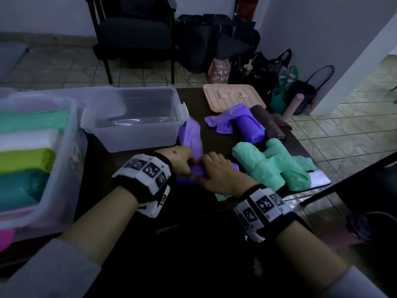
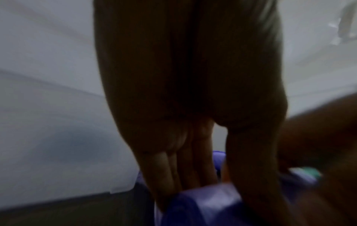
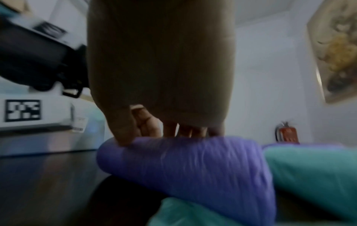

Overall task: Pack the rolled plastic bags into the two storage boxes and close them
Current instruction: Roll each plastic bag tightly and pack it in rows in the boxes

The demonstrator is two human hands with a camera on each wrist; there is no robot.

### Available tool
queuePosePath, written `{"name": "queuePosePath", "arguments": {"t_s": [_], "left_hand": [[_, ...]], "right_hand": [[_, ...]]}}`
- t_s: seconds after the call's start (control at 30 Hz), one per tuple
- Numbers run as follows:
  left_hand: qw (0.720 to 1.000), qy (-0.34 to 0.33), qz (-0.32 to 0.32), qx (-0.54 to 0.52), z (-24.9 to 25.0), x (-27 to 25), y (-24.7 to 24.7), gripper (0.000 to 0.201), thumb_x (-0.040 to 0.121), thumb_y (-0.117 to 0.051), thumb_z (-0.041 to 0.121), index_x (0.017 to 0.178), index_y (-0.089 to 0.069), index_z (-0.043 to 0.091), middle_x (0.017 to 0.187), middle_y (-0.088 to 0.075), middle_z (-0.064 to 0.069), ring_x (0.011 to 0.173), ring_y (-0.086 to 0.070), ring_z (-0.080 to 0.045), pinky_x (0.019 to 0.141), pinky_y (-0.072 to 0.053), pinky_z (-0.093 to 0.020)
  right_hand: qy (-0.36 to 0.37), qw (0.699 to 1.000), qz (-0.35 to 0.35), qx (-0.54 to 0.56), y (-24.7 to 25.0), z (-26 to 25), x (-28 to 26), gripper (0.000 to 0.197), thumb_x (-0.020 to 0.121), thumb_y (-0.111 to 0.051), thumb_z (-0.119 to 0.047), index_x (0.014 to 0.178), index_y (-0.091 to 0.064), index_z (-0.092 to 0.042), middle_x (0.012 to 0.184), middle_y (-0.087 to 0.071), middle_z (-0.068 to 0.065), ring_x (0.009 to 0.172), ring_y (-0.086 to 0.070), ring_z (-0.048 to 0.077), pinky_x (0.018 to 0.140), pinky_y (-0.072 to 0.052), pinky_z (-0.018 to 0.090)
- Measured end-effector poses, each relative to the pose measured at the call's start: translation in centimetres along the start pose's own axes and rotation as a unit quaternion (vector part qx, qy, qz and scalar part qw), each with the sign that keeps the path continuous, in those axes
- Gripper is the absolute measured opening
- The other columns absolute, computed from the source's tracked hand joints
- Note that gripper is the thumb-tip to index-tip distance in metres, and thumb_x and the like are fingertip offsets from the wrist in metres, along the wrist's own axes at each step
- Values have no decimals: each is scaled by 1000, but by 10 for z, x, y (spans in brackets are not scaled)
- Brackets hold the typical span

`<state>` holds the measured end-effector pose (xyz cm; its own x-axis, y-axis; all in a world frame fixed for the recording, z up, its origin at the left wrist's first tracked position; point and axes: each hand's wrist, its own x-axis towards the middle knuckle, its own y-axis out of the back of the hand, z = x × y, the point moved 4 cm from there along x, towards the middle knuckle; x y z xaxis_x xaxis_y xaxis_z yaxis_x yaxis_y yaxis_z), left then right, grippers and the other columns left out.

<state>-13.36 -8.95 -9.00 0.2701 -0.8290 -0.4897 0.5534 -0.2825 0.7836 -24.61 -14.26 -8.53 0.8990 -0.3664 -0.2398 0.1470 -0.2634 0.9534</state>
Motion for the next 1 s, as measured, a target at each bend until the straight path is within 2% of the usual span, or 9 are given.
{"name": "queuePosePath", "arguments": {"t_s": [0.07, 0.13, 0.2, 0.27, 0.47, 0.6, 0.7, 0.83, 1.0], "left_hand": [[999, 25, 0, -39, -6, 2, 4, 37, 85, -66, 27, 118, -63, 11, 119, -64, -8, 110, -58, -23, 97, -44, -31], [989, 86, 66, -102, -15, 9, 10, 35, 91, -58, 27, 117, -61, 2, 122, -60, -16, 114, -55, -29, 93, -42, -32], [967, 146, 122, -167, -20, 15, 10, 48, 93, -54, 32, 124, -52, -5, 128, -53, -24, 117, -52, -35, 95, -42, -37], [946, 174, 125, -244, -19, 22, 5, 61, 90, -57, 39, 131, -44, -4, 132, -49, -23, 119, -51, -35, 100, -44, -41], [881, 180, 144, -412, -14, 57, 10, 90, 61, -80, 39, 133, -44, -1, 131, -53, -15, 118, -53, -32, 100, -45, -43], [830, 163, 193, -496, 5, 52, 31, 71, 78, -72, 19, 137, -37, 1, 135, -50, -15, 122, -50, -31, 101, -43, -43], [851, 152, 214, -455, 18, 48, 41, 56, 87, -64, 25, 132, -43, -1, 130, -53, -14, 118, -53, -30, 96, -46, -36], [945, 126, 201, -223, 30, 40, 54, 54, 89, -59, 38, 126, -50, 1, 128, -54, -16, 118, -52, -31, 95, -44, -33], [965, 89, 240, -52, 43, 30, 77, 50, 87, -63, 36, 117, -53, -3, 123, -55, -20, 113, -53, -32, 83, -42, -33]], "right_hand": [[-3, 1000, -9, 0, -7, 0, -2, 52, 89, -53, -41, 131, -40, -13, 130, -39, 10, 124, -36, 28, 100, -32, 39], [-5, 1000, -13, 10, -9, 3, -3, 53, 90, -53, -42, 132, -39, -14, 131, -39, 9, 124, -36, 27, 100, -32, 39], [0, 1000, -19, 23, -9, 5, -3, 53, 90, -53, -42, 133, -38, -14, 133, -39, 8, 125, -35, 27, 101, -31, 38], [1, 999, -25, 28, -9, 5, -3, 54, 91, -53, -42, 134, -37, -14, 134, -39, 8, 126, -35, 26, 102, -29, 37], [-8, 998, -53, 29, -7, 4, -2, 53, 91, -53, -41, 130, -38, -9, 133, -40, 12, 125, -35, 28, 101, -29, 39], [-9, 997, -61, 44, -5, 6, -4, 52, 91, -53, -40, 131, -38, -11, 134, -39, 11, 126, -35, 28, 102, -28, 38], [-8, 997, -67, 48, -5, 6, -4, 53, 91, -52, -40, 133, -37, -11, 135, -39, 11, 127, -34, 27, 102, -27, 38], [-10, 996, -75, 50, -5, 7, -2, 54, 90, -54, -42, 133, -37, -13, 135, -39, 10, 128, -33, 28, 103, -27, 40], [-15, 994, -95, 47, -4, 9, -1, 54, 91, -53, -42, 132, -36, -12, 137, -37, 10, 129, -32, 28, 103, -28, 41]]}}
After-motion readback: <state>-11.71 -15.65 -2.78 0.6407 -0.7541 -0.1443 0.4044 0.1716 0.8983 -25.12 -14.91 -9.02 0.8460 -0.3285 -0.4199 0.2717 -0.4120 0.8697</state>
